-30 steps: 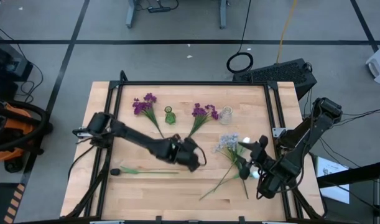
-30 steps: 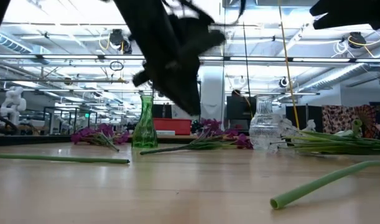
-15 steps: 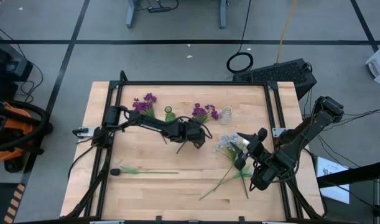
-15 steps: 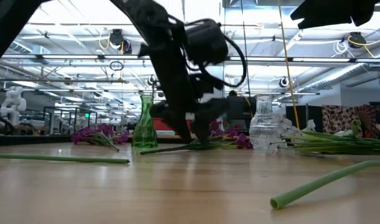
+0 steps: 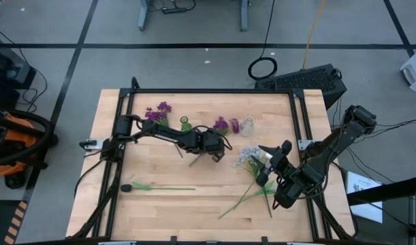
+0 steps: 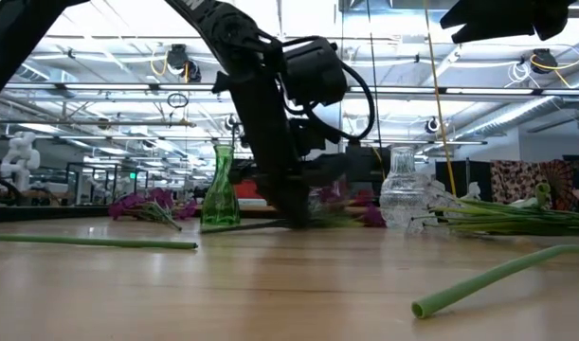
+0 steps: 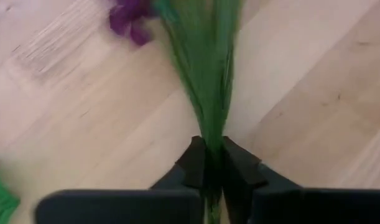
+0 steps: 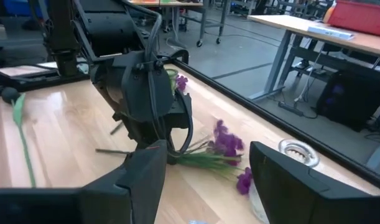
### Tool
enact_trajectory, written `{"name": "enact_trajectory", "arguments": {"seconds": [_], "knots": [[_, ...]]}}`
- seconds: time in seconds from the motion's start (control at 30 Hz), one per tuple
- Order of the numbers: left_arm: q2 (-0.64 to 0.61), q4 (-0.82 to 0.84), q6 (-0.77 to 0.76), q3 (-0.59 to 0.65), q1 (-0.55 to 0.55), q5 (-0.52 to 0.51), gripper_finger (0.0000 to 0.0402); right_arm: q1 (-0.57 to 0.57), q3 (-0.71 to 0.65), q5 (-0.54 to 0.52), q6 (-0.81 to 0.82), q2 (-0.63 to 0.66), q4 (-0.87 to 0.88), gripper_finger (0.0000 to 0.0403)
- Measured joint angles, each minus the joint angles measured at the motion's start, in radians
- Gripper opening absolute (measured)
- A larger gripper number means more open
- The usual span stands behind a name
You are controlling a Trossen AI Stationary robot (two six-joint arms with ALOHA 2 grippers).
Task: Sort flowers into vase by color
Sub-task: Adjust the purple flowers
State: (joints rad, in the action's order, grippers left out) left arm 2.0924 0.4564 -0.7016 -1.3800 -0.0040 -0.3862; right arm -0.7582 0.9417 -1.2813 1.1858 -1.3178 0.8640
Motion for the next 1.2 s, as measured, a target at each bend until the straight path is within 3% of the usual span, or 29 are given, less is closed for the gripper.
{"name": "enact_trajectory", "arguments": {"seconds": [0.2, 0.4, 0.63, 0.77, 1.0, 1.2], "knots": [[-0.082, 0.082, -0.099, 0.0, -0.053, -0.06, 0.0018, -0.002, 0.0, 0.011, -0.033, 0.0, -0.057, 0.0222], [-0.222, 0.098, -0.141, 0.0, -0.183, -0.146, 0.0018, -0.002, 0.0, 0.057, -0.091, 0.0, -0.119, 0.0222], [-0.37, 0.269, -0.361, -0.002, -0.429, -0.452, 0.0018, -0.01, 0.001, 0.111, -0.103, -0.001, -0.161, 0.0222], [-0.389, 0.355, -0.545, -0.002, -0.554, -0.56, 0.0018, -0.02, 0.001, 0.108, -0.111, -0.001, -0.2, 0.0222], [-0.342, 0.483, -0.906, 0.019, -0.648, -0.543, 0.0018, -0.022, 0.001, 0.104, -0.199, -0.004, -0.309, 0.0222], [-0.28, 0.46, -1.061, 0.108, -0.632, -0.444, 0.002, -0.022, 0.001, 0.104, -0.234, -0.012, -0.345, 0.0222]]}}
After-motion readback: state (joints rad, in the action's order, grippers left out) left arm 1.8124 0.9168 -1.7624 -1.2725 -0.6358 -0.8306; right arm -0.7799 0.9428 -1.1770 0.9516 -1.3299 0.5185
